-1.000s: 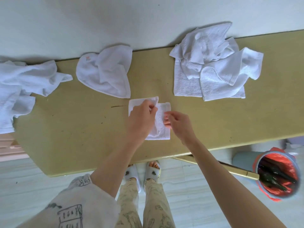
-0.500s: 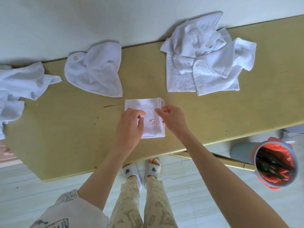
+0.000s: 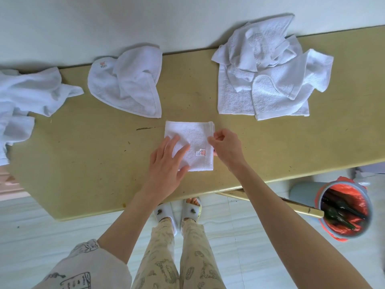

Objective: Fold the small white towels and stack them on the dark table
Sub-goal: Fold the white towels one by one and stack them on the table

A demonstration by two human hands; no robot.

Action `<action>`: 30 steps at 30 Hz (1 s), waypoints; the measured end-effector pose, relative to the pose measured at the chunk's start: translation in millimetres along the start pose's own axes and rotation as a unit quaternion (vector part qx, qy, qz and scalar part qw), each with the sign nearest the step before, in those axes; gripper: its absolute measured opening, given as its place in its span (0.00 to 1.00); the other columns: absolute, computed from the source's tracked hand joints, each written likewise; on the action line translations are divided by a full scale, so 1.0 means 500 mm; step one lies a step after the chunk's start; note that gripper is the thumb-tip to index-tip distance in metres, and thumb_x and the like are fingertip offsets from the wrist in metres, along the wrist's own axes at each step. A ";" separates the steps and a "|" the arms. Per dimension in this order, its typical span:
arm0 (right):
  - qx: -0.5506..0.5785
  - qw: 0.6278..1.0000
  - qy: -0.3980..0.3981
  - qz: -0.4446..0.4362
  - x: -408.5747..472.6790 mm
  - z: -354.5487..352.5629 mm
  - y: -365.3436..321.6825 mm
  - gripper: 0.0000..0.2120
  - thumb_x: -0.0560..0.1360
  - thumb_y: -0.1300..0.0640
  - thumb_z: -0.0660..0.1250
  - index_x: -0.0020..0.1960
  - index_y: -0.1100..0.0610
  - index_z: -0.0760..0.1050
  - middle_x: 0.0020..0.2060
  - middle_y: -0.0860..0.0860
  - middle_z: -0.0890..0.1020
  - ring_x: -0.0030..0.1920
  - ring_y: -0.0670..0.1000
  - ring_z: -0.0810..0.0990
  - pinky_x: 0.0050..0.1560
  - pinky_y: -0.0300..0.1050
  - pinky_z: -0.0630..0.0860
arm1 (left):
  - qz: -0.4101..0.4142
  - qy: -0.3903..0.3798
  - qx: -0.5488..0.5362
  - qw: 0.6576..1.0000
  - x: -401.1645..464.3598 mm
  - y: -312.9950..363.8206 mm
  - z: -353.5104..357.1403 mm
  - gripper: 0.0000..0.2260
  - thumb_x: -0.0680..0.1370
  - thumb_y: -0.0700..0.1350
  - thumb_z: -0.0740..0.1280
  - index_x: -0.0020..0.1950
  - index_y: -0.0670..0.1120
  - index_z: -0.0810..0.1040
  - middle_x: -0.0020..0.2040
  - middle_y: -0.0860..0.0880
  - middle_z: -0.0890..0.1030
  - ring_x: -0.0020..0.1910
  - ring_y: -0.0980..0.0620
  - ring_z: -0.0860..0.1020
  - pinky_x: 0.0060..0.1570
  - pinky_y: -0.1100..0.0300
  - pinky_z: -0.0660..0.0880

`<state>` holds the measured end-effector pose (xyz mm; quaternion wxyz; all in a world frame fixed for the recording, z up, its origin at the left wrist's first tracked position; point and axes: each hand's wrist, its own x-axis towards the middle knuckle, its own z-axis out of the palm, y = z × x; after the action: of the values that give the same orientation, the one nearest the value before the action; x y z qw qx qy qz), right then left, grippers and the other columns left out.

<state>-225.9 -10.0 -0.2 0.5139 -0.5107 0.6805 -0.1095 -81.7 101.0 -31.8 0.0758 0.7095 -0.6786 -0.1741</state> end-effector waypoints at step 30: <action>-0.325 0.932 0.018 -0.157 -0.051 -0.022 0.053 0.07 0.76 0.55 0.63 0.53 0.53 0.75 0.51 0.49 0.78 0.56 0.52 0.72 0.57 0.47 0.65 | 0.084 -0.071 -0.003 0.994 0.130 -0.014 -0.064 0.08 0.73 0.41 0.69 0.50 0.42 0.75 0.48 0.47 0.74 0.49 0.49 0.68 0.50 0.59 0.64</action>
<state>-251.7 18.5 1.7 0.2834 -0.7480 0.5994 0.0293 -62.9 33.2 -13.6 0.0439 0.6353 -0.7392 -0.2192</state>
